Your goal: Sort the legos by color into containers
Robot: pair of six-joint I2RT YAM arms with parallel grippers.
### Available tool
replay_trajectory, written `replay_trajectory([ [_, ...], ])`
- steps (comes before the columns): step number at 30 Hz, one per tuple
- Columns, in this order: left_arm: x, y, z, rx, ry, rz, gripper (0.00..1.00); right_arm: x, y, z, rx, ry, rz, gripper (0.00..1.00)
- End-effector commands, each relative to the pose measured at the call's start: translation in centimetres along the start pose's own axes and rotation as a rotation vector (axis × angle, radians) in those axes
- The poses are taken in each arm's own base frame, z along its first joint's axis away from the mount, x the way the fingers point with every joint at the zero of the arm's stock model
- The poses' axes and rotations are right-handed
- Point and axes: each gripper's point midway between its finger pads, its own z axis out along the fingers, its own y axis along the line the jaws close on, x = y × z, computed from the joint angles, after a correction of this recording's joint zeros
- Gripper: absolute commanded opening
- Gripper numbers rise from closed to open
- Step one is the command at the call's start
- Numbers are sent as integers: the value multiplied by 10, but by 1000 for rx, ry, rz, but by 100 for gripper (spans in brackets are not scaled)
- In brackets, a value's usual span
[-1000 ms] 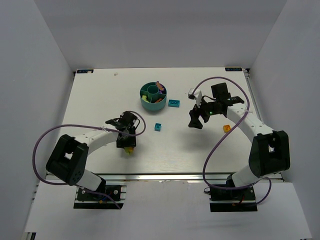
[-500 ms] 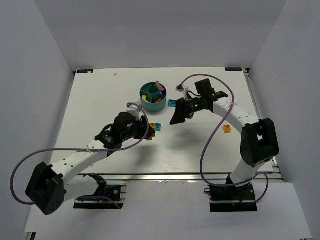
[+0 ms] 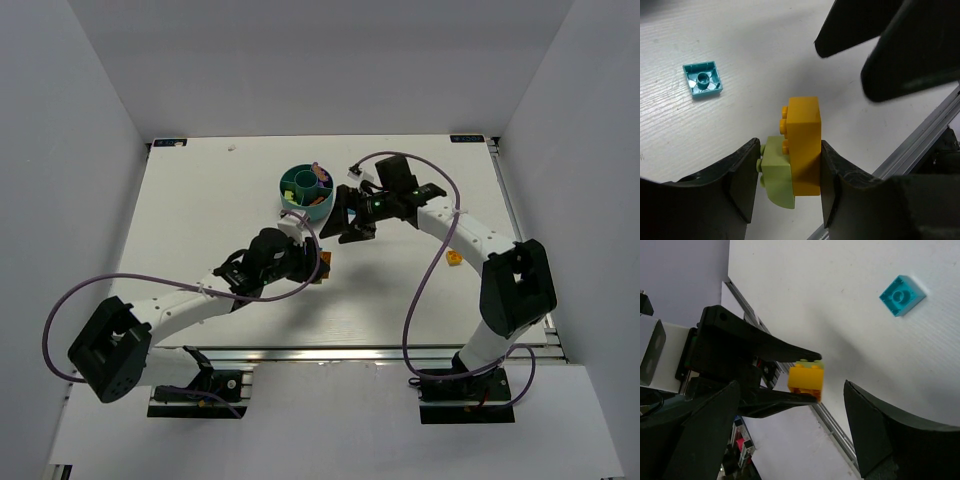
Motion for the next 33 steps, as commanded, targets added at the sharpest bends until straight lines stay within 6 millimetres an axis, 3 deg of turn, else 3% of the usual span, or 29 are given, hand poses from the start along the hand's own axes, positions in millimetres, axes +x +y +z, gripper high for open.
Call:
replay_trajectory([
  [1, -34, -19, 3, 40, -86, 45, 36, -1, 18, -7, 2, -43, 14, 88],
  [10, -44, -28, 6, 58, -109, 51, 36, 13, 7, 2, 39, -10, 27, 82],
  [24, -54, -33, 4, 67, -132, 53, 36, 29, 13, 12, 16, 35, -42, 59],
  [30, -60, -33, 0, 58, -156, 34, 42, 27, 14, 13, 7, 35, -95, 39],
  [33, -66, -35, -4, 54, -178, 23, 50, 27, 16, 12, -12, 36, -130, 23],
])
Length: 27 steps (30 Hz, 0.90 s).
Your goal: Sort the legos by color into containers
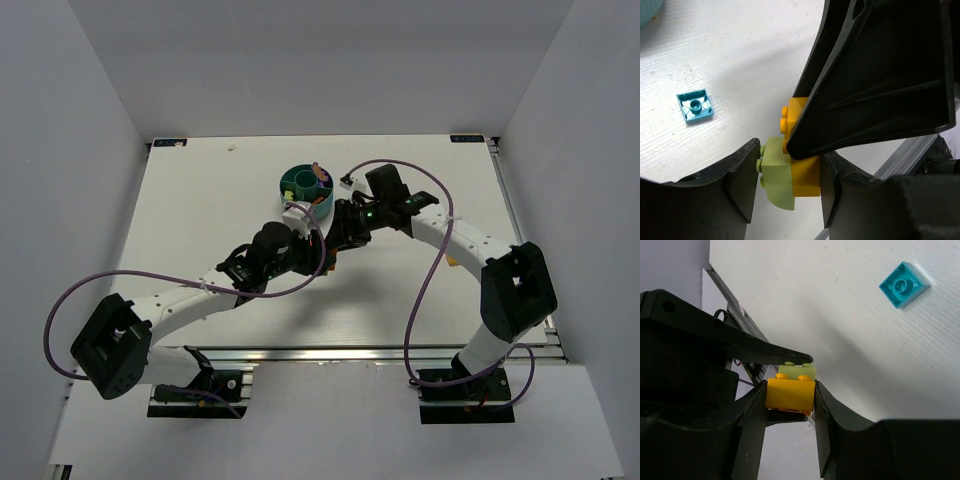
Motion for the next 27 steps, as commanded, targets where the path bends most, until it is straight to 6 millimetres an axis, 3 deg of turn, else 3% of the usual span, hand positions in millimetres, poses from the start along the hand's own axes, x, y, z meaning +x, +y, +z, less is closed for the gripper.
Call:
replay_trajectory([
  [1, -44, -18, -9, 28, -128, -13, 53, 0, 17, -4, -65, -6, -100, 14],
  [4, -48, -21, -15, 36, -138, -26, 66, -12, 17, -9, -67, -37, -148, 2],
  [5, -49, -23, -16, 38, -140, -38, 74, -17, 17, -11, -71, -50, -162, 0],
  [9, -59, -40, -35, 122, -185, -58, 87, -54, 9, -31, -73, -136, -235, 0],
  [10, -60, -43, -40, 138, -196, -75, 89, -71, -1, -42, -65, -172, -255, 0],
  [13, -66, -50, -56, 196, -234, -118, 95, -87, -14, -62, -110, -195, -294, 0],
  [14, -63, -44, -57, 198, -235, -143, 95, -90, -13, -68, -132, -200, -348, 0],
  [18, -93, -50, -73, 361, -307, -268, 95, -73, 8, -88, -398, -154, -446, 0],
  [22, -118, -52, -77, 495, -292, -378, 92, -61, 22, -95, -508, -144, -532, 0],
  [27, -115, -68, -61, 626, -174, -368, 88, -65, 35, -102, -541, -190, -603, 0],
])
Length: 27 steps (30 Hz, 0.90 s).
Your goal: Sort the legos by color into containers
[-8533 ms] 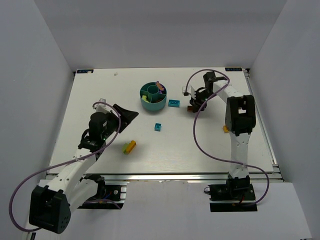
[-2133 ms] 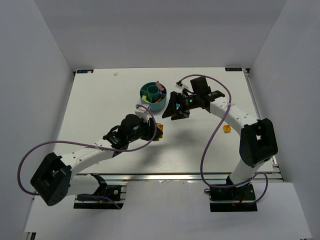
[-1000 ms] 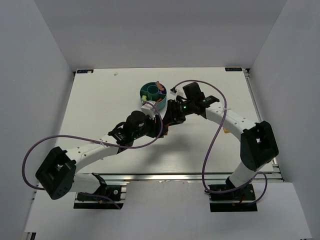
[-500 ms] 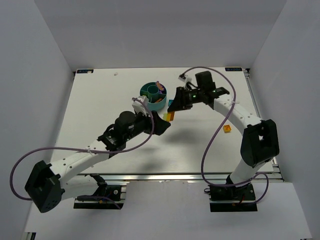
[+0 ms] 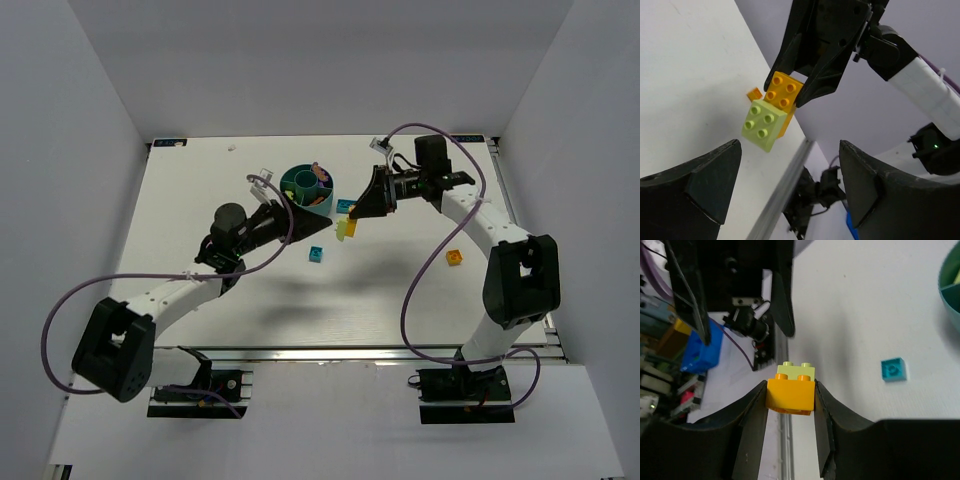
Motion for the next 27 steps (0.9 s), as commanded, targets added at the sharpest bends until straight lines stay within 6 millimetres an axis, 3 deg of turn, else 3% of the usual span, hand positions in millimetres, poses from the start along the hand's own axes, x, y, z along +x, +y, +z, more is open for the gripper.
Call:
replay_trajectory([
  [1, -1, -46, 5, 206, 91, 14, 87, -17, 36, -4, -112, -40, -110, 0],
  [3, 3, -43, 6, 215, 112, 18, 86, -26, 40, -4, -119, -60, -162, 0],
  [15, 11, -36, 6, 224, 129, 33, 82, -31, 63, 7, -191, -53, -80, 0],
  [23, 15, -41, 7, 274, 155, 3, 55, -29, 71, 13, -205, -53, -72, 0],
  [27, 15, -40, 7, 272, 159, -3, 57, -31, 73, 13, -209, -57, -76, 0],
])
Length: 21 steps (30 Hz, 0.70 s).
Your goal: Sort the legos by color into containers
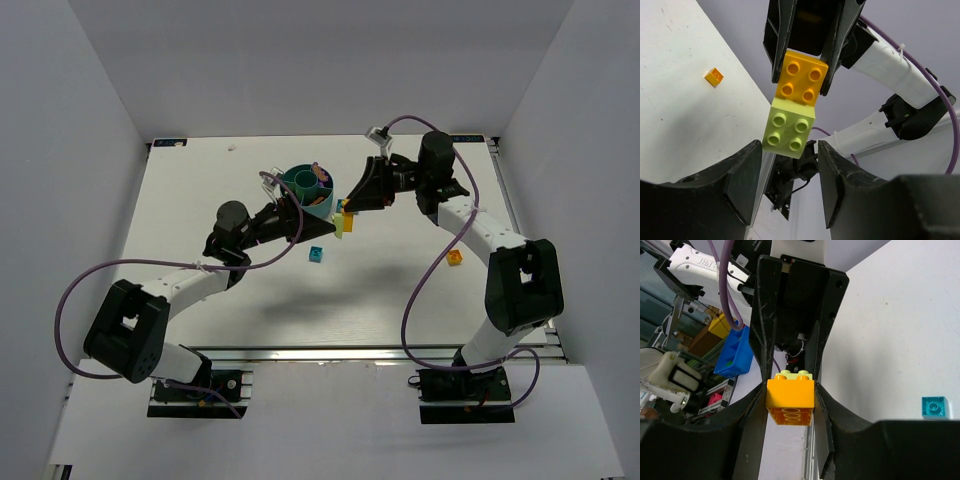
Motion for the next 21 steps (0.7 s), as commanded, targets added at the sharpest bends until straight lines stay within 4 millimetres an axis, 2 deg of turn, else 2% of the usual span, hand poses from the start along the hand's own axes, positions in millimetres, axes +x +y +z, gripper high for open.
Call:
replay_trajectory([
  [1, -3, -17, 1, 57, 6, 39, 59, -5, 22, 5, -32, 2, -73, 0],
  [3, -2, -13, 1, 36, 6, 42, 63, -5, 23, 5, -32, 0, -62, 0],
  [7, -2, -11, 1, 24, 2, 52, 66, -5, 25, 5, -37, 2, -63, 0],
  [11, -4, -13, 2, 37, -1, 48, 63, -3, 23, 5, -32, -4, -56, 0],
  [13, -6, -18, 2, 57, -3, 54, 59, -3, 23, 6, -32, -6, -46, 0],
  [17, -5, -27, 2, 103, 5, 43, 38, -4, 22, 6, -31, -11, -46, 0],
  [21, -6, -38, 0, 154, -2, 49, 26, -4, 20, 6, -30, -17, -46, 0],
])
